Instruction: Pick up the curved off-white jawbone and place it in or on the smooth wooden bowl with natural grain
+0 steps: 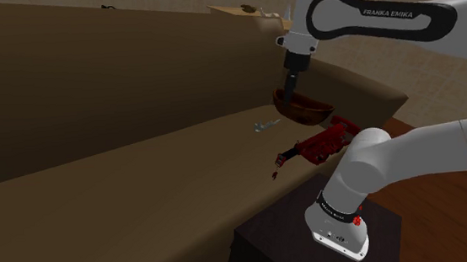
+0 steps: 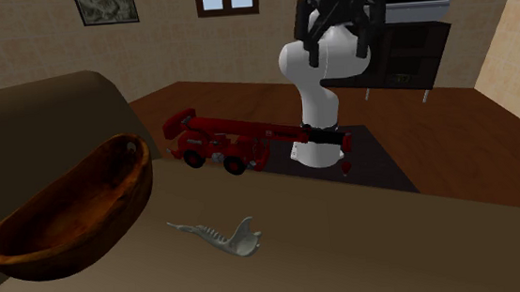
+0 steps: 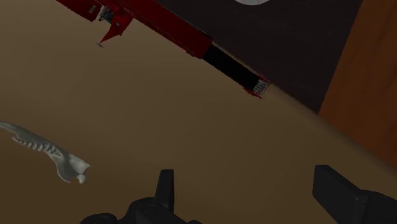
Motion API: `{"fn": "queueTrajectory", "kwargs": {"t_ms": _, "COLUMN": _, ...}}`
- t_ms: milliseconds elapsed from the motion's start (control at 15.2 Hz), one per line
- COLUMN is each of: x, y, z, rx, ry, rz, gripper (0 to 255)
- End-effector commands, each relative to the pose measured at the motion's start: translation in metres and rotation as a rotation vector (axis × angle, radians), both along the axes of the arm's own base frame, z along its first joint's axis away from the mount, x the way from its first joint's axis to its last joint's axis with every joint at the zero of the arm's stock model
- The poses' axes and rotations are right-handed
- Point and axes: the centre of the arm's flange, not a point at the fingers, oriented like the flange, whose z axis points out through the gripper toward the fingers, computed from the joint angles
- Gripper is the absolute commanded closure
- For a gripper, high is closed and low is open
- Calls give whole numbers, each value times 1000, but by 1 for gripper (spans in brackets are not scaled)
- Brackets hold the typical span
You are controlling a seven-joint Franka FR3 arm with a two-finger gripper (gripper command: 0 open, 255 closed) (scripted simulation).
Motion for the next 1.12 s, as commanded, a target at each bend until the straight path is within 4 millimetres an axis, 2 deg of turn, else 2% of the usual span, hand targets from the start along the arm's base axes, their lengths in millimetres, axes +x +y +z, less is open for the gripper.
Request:
{"fn": "queueTrajectory", "kwargs": {"t_ms": 0, "x": 0, "y": -22, "z": -17, "rx": 5, "ry": -10, "rz": 59, "gripper": 0}}
{"fn": "queueTrajectory", "kwargs": {"t_ms": 528, "x": 13, "y": -102, "z": -86, "rx": 28, "ry": -43, "rz": 275, "gripper": 0}}
{"fn": "queueTrajectory", "kwargs": {"t_ms": 1056, "x": 46, "y": -177, "z": -156, "rx": 50, "ry": -76, "rz": 490, "gripper": 0}}
